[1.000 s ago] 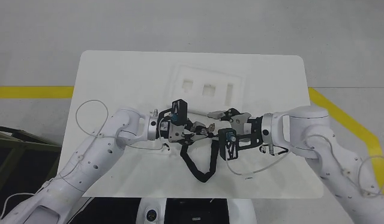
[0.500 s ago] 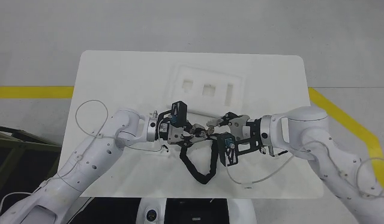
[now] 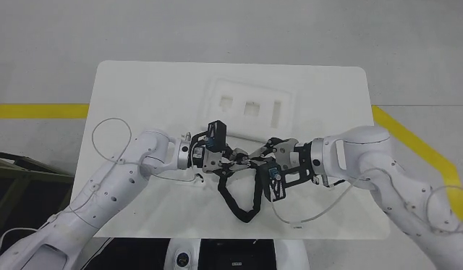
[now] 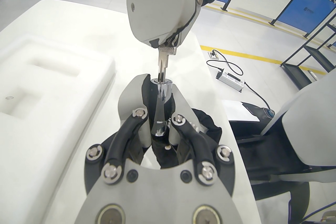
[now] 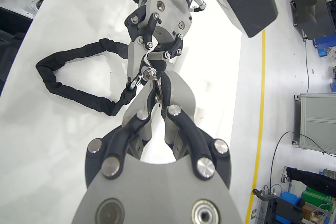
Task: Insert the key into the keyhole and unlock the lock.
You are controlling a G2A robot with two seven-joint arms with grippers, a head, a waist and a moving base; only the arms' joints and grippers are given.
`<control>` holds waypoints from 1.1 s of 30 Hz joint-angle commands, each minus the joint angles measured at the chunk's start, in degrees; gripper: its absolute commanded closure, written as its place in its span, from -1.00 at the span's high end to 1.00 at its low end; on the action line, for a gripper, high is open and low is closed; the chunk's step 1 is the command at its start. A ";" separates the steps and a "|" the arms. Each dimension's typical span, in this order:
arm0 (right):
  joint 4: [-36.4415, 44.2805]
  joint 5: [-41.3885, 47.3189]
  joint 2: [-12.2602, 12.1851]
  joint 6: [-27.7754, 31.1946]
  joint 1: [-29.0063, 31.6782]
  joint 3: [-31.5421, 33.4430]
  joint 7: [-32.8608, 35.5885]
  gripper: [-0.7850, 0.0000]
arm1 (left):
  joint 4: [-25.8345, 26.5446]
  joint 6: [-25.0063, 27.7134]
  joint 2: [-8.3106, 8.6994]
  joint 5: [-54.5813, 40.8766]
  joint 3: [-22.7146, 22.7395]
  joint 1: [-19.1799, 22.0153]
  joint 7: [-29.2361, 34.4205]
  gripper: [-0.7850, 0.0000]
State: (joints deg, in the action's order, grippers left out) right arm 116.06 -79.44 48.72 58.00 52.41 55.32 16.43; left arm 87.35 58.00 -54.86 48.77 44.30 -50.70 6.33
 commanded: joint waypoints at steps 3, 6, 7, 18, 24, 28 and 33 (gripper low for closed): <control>-0.67 2.43 -0.15 0.00 -0.33 -0.50 0.83 -1.00 | 0.39 -0.01 0.00 1.94 0.73 -0.01 -0.93 -1.00; -1.58 5.86 -0.13 0.00 -0.86 -0.82 1.85 -1.00 | 1.41 -1.21 -0.05 4.51 1.53 -0.53 -1.86 -1.00; -2.13 7.32 -0.08 -0.21 -0.95 -0.83 2.67 -1.00 | 2.01 -2.00 -0.05 5.76 1.85 -0.78 -2.14 -1.00; -5.63 28.24 1.10 -9.45 -2.95 -4.15 17.25 -1.00 | 8.25 -9.72 0.49 17.59 5.78 -5.99 -7.52 -1.00; -5.77 35.94 1.62 -14.69 -3.30 -5.12 20.87 -1.00 | 10.10 -12.27 0.87 20.61 7.93 -8.93 -9.69 -1.00; -5.33 37.34 1.86 -16.43 -3.67 -5.58 22.94 -1.00 | 10.98 -13.32 1.04 21.97 9.05 -10.36 -10.00 -1.00; -4.33 37.91 1.91 -18.16 -3.78 -5.39 25.61 -0.91 | 11.48 -13.74 1.16 22.74 10.23 -11.55 -10.12 -1.00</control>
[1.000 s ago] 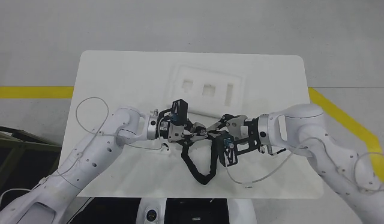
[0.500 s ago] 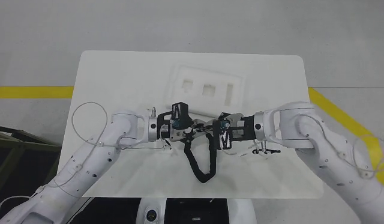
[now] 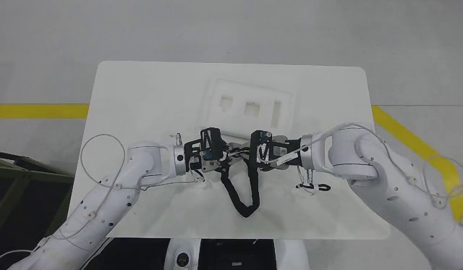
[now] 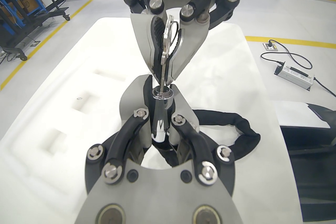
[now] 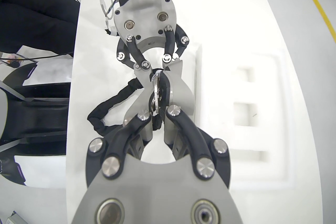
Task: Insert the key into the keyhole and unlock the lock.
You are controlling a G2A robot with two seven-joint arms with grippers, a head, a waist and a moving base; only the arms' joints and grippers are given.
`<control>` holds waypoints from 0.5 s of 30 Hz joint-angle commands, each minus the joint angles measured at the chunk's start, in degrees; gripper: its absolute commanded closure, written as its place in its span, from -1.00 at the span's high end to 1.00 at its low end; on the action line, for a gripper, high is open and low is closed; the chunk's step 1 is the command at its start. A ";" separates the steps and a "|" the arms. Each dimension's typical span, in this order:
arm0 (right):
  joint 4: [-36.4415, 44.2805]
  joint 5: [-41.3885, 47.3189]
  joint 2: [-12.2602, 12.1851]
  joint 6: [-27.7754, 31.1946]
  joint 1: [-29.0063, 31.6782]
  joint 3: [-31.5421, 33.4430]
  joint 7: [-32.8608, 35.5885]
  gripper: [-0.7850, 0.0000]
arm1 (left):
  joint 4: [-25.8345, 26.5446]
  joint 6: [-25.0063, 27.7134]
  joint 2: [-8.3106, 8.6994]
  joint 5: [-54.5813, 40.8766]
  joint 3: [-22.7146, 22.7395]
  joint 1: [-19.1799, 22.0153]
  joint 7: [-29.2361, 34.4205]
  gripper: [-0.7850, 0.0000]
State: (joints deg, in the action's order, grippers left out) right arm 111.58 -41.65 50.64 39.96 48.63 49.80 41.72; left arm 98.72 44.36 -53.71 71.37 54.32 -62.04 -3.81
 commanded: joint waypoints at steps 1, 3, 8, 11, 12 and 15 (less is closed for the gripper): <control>0.34 0.25 -0.02 -0.23 0.05 0.22 0.62 -0.82 | 0.23 -0.20 0.03 0.33 0.43 -0.39 0.06 -1.00; 0.65 0.58 -0.01 -0.28 0.15 0.34 0.95 -0.26 | 0.47 -0.27 0.03 0.44 0.79 -0.73 0.05 -1.00; 0.90 0.88 0.07 -0.18 0.25 0.53 1.14 0.23 | 0.69 -0.23 -0.05 0.66 1.32 -1.21 0.20 -1.00; 1.85 0.01 -0.01 -0.37 0.61 1.32 0.65 -0.02 | 0.57 -0.48 -0.13 0.96 1.55 -1.25 0.72 -1.00; 2.30 -0.23 -0.06 -0.29 0.78 1.54 0.75 -0.07 | 0.56 -0.50 -0.17 1.00 1.61 -1.28 0.83 -1.00; 3.34 -0.85 -0.15 -0.07 1.11 2.14 0.67 -0.13 | 0.79 -0.78 -0.24 1.57 1.84 -1.33 1.28 -1.00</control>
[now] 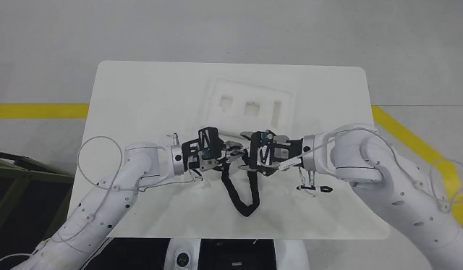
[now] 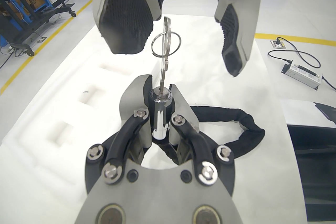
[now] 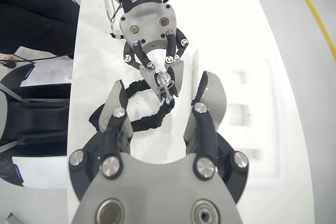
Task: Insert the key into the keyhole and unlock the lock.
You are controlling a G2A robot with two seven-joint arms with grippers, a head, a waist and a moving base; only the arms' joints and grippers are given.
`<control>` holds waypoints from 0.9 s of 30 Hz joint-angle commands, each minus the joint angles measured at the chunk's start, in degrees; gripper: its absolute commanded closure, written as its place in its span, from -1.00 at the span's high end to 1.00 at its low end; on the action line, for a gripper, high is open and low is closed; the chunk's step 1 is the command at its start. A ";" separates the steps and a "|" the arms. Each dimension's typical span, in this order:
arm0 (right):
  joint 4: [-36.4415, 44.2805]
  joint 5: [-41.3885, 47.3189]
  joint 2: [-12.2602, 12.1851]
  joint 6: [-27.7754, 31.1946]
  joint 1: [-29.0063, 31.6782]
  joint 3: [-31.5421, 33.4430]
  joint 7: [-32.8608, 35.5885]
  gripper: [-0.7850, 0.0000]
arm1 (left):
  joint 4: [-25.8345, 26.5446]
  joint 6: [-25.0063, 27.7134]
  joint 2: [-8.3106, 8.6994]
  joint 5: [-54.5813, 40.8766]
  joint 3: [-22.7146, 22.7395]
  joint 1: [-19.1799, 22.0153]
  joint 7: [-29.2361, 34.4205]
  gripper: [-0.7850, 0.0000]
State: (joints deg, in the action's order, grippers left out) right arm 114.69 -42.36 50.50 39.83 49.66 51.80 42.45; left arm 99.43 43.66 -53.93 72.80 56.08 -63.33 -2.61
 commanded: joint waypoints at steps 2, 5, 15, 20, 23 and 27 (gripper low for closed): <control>0.68 -0.38 -0.01 0.02 0.16 0.38 -0.18 -0.27 | 0.33 -0.66 -0.07 0.86 0.26 -0.10 0.45 -1.00; 0.94 -0.42 0.06 -0.29 0.29 0.55 -0.48 -0.50 | 0.72 -1.23 -0.15 1.42 0.46 -0.36 0.61 -1.00; 0.88 -0.45 0.52 -2.78 0.80 0.39 -1.60 -0.87 | 1.73 -1.58 -0.35 1.90 1.30 -1.21 0.60 -1.00; 0.37 1.96 0.81 -6.30 1.80 0.62 -2.55 -1.00 | 2.96 -4.08 -0.45 3.84 2.01 -1.99 0.08 -1.00; 0.24 3.35 0.90 -8.62 2.59 0.92 -2.32 -1.00 | 3.86 -6.02 -0.47 5.32 2.54 -2.92 -0.83 -1.00; 0.54 4.85 1.03 -11.90 3.76 1.53 -2.60 -1.00 | 4.59 -8.29 -0.50 6.90 3.15 -4.24 -1.67 -1.00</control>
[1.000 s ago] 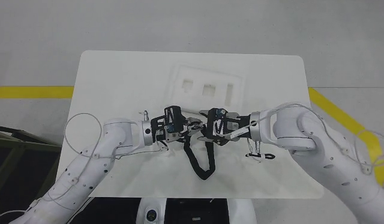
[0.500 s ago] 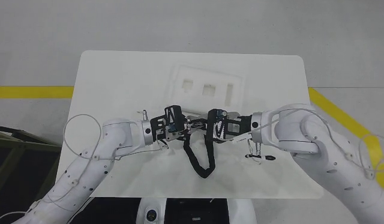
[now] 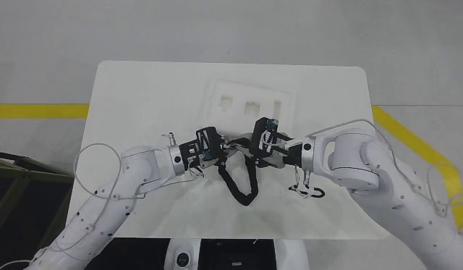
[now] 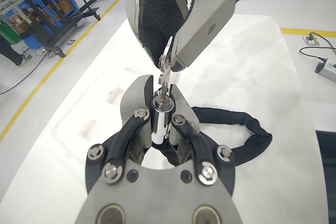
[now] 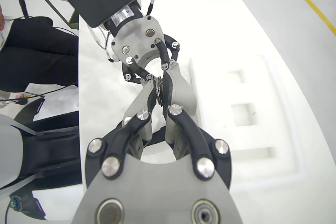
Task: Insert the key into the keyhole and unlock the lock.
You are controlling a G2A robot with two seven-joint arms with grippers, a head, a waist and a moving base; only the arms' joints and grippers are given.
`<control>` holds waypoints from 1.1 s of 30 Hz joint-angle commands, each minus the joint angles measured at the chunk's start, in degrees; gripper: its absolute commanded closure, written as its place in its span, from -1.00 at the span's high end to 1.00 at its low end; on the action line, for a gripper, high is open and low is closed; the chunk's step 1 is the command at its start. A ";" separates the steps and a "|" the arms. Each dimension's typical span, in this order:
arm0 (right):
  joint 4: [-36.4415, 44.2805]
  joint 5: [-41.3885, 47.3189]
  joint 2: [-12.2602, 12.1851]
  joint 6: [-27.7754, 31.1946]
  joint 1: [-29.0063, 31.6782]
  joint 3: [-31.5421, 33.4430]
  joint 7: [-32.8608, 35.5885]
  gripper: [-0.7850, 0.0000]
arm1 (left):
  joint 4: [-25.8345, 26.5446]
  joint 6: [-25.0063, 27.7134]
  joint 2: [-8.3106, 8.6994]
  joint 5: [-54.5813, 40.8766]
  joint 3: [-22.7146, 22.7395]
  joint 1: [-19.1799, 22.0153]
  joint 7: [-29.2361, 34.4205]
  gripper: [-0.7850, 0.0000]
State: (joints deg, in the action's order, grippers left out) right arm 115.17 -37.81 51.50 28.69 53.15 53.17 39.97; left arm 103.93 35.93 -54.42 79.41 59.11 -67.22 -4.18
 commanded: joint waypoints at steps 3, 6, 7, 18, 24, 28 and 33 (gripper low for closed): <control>0.58 0.69 0.13 -3.07 1.07 0.57 -0.30 -1.00 | 0.37 -1.99 -0.03 1.28 0.54 -1.26 0.23 -1.00; 1.39 0.69 0.21 -4.35 1.67 0.88 -0.19 -1.00 | 0.94 -3.29 -0.06 2.32 0.86 -2.07 0.79 -1.00; 1.61 0.62 0.23 -4.50 1.81 0.93 -0.04 -1.00 | 1.00 -3.40 -0.09 2.21 0.97 -2.31 0.64 -1.00; 3.81 -3.41 0.36 -3.98 3.17 2.43 -1.22 1.00 | 0.11 -1.44 -0.02 0.40 3.73 -3.23 -0.31 -1.00; 5.21 -9.22 -0.04 -2.25 6.35 4.82 -5.75 1.00 | -1.16 1.41 0.81 -1.16 8.49 -5.25 2.16 -1.00; 4.94 -11.33 -0.20 -2.35 8.81 6.22 -8.59 1.00 | -2.06 3.88 1.59 -3.03 12.40 -8.50 3.68 -1.00; 4.11 -11.77 -0.24 -2.23 10.75 7.39 -10.27 1.00 | -2.55 6.75 2.49 -6.34 17.21 -13.71 4.59 -1.00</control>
State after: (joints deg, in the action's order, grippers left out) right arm 119.35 -49.53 51.25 26.45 63.67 60.38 29.87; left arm 101.54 42.27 -52.09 73.80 75.30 -79.81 0.36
